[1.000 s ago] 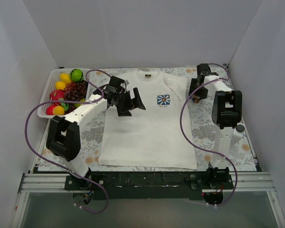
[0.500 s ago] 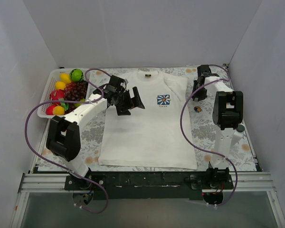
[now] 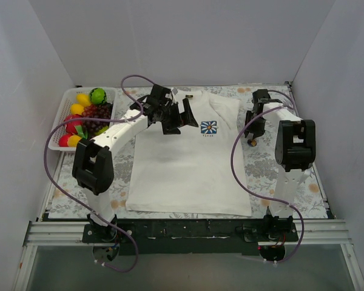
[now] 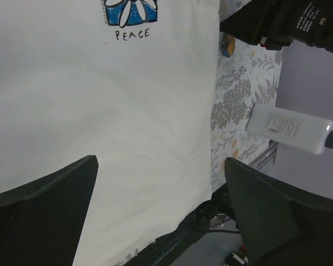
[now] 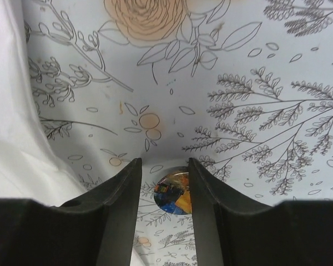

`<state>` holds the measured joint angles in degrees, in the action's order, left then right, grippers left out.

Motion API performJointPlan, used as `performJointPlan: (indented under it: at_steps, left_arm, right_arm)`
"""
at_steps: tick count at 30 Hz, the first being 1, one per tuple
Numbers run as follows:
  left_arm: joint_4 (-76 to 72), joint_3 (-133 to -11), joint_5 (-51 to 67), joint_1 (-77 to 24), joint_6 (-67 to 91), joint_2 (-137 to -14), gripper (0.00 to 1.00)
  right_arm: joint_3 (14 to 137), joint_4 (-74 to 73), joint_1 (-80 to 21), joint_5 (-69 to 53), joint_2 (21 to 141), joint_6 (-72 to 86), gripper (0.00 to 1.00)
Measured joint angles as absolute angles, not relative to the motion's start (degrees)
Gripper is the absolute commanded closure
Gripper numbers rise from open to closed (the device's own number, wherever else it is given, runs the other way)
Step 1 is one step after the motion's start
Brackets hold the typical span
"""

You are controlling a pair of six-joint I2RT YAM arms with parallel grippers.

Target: Pin the brooch onto the clothing

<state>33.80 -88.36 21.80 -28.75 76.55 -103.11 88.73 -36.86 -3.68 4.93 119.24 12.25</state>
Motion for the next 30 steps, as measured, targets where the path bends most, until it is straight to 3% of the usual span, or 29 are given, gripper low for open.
performJointPlan:
  at_steps: [18, 30]
  left_arm:
    - [29.9, -110.5, 34.7, -40.6, 78.9, -128.4, 0.05]
    - [26.0, -121.2, 37.8, -44.6, 83.8, -137.5, 0.26]
  right_arm:
    - [79.2, -37.3, -2.2, 0.2, 112.4, 12.9, 0.52]
    - [78.8, -36.3, 0.6, -0.6, 101.9, 13.8, 0.49]
